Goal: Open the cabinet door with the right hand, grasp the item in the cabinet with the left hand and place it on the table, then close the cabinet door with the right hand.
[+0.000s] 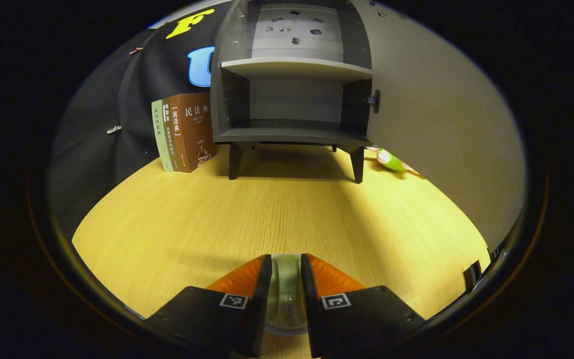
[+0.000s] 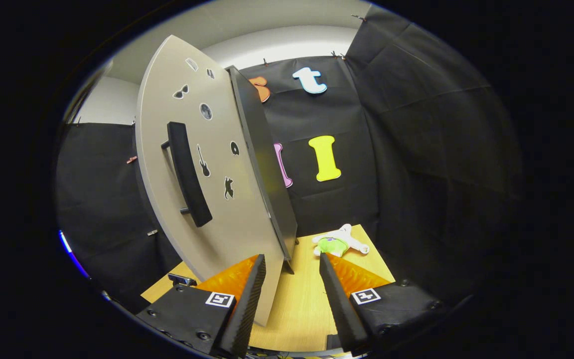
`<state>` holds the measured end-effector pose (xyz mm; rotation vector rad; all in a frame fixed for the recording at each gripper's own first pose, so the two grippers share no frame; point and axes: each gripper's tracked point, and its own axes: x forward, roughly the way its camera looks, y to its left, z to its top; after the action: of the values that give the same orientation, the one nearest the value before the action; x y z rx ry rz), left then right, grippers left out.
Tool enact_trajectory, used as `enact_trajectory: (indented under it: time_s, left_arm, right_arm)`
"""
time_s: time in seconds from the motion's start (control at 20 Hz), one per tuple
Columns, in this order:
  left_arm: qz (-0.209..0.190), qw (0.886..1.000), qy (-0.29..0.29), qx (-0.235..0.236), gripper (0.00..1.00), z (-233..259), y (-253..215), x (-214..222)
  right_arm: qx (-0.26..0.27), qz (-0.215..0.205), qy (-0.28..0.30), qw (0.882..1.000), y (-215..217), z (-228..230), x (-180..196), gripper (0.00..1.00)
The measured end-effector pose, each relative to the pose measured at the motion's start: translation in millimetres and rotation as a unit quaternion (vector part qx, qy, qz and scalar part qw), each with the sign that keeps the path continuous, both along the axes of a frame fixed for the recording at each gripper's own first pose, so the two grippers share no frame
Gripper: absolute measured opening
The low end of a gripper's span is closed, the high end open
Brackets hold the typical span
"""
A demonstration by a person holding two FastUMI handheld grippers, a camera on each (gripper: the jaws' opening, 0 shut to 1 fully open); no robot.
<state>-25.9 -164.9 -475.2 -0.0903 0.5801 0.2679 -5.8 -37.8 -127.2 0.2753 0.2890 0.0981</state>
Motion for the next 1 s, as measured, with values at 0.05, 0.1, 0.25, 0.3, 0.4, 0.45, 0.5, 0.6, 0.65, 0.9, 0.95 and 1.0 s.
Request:
enact_trajectory:
  time_s: [0.05,0.1,0.25,0.3,0.4,0.45,0.5,0.6,0.65,0.9,0.95,1.0]
  left_arm:
    - [-0.001,1.0,-0.006,0.003,0.43,6.2,0.8,0.0]
    - [-0.003,1.0,-0.011,0.006,0.43,12.6,1.0,-0.7]
    - [-0.011,0.999,-0.027,0.013,0.47,44.0,1.3,-3.0]
    - [-0.015,0.999,-0.039,0.014,0.58,58.7,0.7,-3.9]
    - [-0.023,0.997,-0.065,0.026,0.67,93.6,3.1,-4.5]
    - [-0.028,0.996,-0.076,0.033,0.7,112.1,4.5,-3.6]
    - [-0.033,0.995,-0.086,0.04,0.74,129.0,4.8,-2.7]
    - [-0.042,0.992,-0.109,0.052,0.88,164.6,5.2,-2.2]
    - [-0.044,0.99,-0.123,0.06,0.92,184.8,6.1,-2.2]
    - [-0.073,0.977,-0.184,0.081,0.94,279.5,-1.8,-6.3]
    - [-0.075,0.974,-0.2,0.08,0.94,300.2,-4.3,-8.9]
    - [-0.077,0.971,-0.214,0.08,0.94,318.5,-5.8,-12.0]
  right_arm:
    - [-0.002,0.004,0.0,1.0,1.1,0.7,-1.2,0.7]
    - [-0.001,0.008,-0.002,1.0,3.7,2.6,-1.6,0.7]
    - [0.007,0.028,-0.012,1.0,15.8,10.8,-0.8,0.71]
    - [0.008,0.034,-0.017,0.999,19.4,14.5,-0.6,0.71]
    - [0.008,0.048,-0.027,0.998,24.9,21.0,-0.1,0.71]
    - [0.01,0.054,-0.032,0.998,28.0,24.2,-0.7,0.73]
    - [0.013,0.06,-0.037,0.997,30.7,27.8,-1.2,0.73]
    - [0.02,0.07,-0.046,0.996,35.8,34.6,-0.8,0.83]
    - [0.023,0.075,-0.05,0.996,37.6,38.5,-1.2,0.75]
    - [0.034,0.099,-0.072,0.992,47.0,51.3,3.0,0.8]
    - [0.027,0.106,-0.079,0.991,46.8,53.6,4.9,0.82]
    - [0.019,0.115,-0.087,0.989,47.4,55.9,7.5,0.86]
